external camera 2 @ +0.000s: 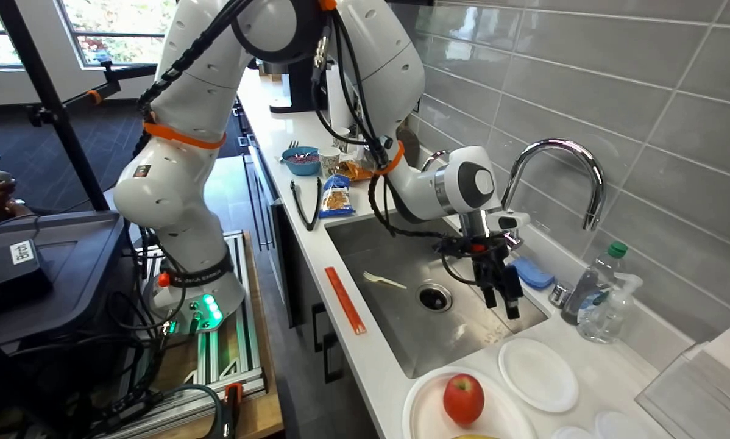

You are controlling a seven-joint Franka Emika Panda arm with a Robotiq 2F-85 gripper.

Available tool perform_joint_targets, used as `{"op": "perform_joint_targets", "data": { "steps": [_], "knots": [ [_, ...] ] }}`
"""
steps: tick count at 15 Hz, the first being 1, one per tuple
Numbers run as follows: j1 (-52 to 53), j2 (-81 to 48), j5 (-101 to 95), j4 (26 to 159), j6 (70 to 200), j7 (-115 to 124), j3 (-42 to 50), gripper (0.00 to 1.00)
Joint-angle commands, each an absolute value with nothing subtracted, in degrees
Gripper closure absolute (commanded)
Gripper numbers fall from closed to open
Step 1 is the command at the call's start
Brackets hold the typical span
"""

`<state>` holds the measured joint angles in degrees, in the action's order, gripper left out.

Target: Move the white plate to the left counter, then pour the contents of the blue pack onto it

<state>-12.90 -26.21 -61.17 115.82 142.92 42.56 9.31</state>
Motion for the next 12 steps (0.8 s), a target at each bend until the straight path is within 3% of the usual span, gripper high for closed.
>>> {"op": "perform_joint_targets", "data": {
  "steps": [1,12],
  "knots": [
    [-11.9,-30.5,-60.6,112.8,145.2,42.0,11.4,0.00],
    [-10.2,-38.4,-62.1,106.9,151.0,44.3,15.4,0.00]
  ]
}}
